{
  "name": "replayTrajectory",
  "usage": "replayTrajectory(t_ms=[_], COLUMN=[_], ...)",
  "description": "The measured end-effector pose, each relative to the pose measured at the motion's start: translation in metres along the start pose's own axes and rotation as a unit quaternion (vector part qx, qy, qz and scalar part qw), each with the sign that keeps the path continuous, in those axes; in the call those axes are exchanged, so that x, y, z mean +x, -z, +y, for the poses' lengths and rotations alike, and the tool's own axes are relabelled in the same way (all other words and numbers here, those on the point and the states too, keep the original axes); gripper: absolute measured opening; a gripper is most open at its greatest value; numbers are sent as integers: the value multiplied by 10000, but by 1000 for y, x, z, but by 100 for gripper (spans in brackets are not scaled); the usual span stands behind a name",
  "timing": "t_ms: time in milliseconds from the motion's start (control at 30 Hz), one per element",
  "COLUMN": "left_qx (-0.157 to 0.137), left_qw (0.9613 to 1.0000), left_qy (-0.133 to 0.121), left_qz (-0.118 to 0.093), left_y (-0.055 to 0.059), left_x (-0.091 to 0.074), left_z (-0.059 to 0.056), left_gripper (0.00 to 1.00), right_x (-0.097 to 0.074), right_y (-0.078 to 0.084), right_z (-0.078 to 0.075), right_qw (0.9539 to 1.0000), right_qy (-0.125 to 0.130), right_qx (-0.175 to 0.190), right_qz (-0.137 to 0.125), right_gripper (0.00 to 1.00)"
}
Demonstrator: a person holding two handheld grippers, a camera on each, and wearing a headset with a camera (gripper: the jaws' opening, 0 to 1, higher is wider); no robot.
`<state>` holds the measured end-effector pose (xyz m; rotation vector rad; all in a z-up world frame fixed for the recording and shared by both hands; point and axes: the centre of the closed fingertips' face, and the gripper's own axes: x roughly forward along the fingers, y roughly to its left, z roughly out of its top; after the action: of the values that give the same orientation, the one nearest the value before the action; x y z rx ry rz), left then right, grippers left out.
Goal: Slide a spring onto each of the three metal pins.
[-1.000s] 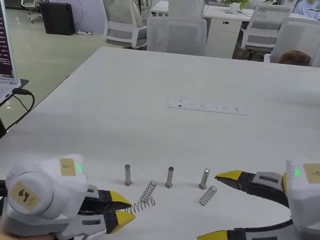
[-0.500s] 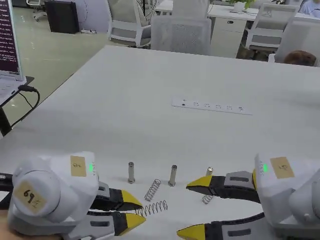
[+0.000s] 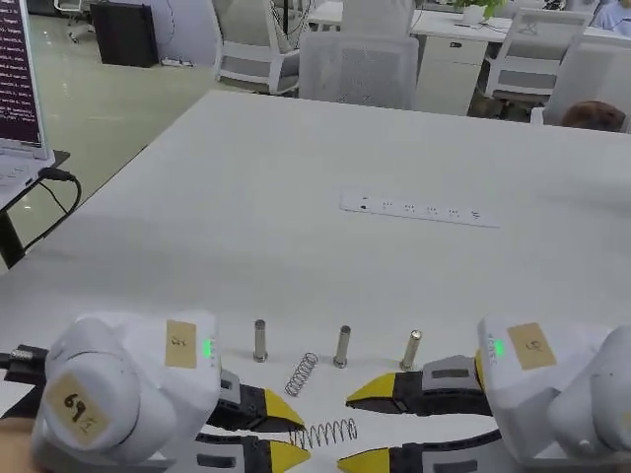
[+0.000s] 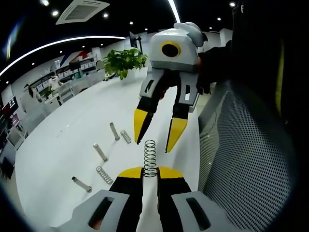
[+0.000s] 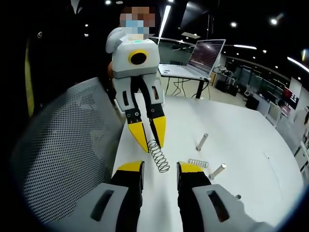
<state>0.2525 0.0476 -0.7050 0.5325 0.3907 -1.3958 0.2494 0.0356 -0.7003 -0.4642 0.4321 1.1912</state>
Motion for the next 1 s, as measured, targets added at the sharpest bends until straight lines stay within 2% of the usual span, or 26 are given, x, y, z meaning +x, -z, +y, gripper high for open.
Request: replayTrajectory(t_ms=[233,467,700,1000], left_qx=[59,66,23,-225], left_qw=[10000,9999,9998,9993], left_qy=[79,132,168,227], left_qz=[7,60,41,-209], left_y=[-3,-2,-4,-15], left_x=[1,2,1,-2], left_z=[-4,-6,-7,-6], left_gripper=[3,3,3,2], right_x=[1,3,3,3], right_y=[4,9,10,13], right_z=[4,5,4,3], right_qw=[9999,9992,9988,9987], right_qy=[-79,-77,-76,-53], right_qx=[-77,-334,-413,-411], right_qz=[87,214,242,307], right_gripper=[15,12,10,9])
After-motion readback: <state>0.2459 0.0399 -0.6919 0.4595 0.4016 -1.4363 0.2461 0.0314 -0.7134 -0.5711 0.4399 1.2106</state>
